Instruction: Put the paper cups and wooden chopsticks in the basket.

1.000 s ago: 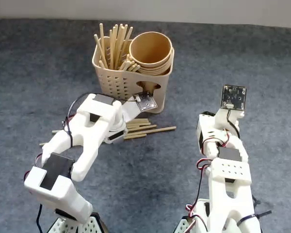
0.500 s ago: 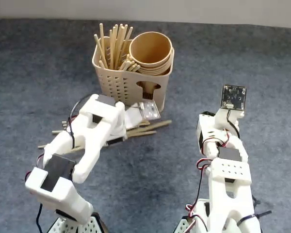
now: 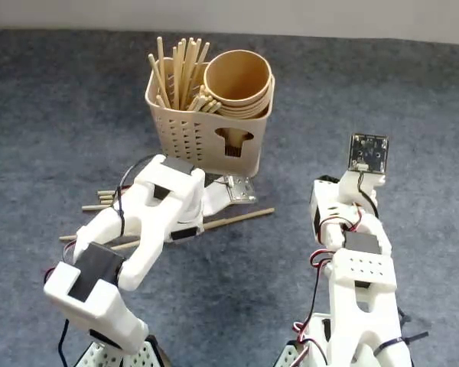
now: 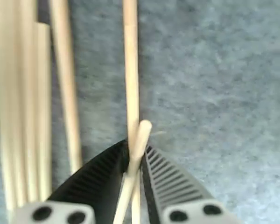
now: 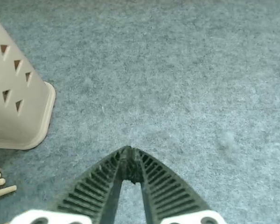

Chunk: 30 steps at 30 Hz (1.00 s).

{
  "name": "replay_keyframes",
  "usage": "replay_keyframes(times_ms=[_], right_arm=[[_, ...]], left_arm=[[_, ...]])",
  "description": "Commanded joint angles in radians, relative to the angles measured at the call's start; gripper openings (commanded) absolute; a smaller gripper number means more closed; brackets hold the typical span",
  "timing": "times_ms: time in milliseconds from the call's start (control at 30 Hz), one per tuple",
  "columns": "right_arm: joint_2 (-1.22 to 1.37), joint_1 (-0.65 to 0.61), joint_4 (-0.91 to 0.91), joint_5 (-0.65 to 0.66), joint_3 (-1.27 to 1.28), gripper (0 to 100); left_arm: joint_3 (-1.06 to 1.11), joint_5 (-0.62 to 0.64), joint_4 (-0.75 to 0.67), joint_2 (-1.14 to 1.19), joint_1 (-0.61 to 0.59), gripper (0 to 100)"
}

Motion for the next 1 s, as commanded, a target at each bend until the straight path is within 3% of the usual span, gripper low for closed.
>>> replay_keyframes(times_ms=[0, 233, 733, 967], right_arm=[[-0.013, -0.007, -0.024, 0.011, -0.004, 1.0], [-0.013, -0.007, -0.024, 0.011, -0.004, 1.0], [-0.013, -0.007, -0.024, 0.011, -0.004, 1.0], [-0.013, -0.007, -0.024, 0.011, -0.004, 1.0]], left_arm=[[0.058, -0.005, 0.026, -0.12, 0.028, 1], [0.157, -0.006, 0.023, -0.197, 0.074, 4], [0.157, -0.005, 0.018, -0.206, 0.076, 5], [0.148, 0.023, 0.009, -0.206, 0.07, 10]])
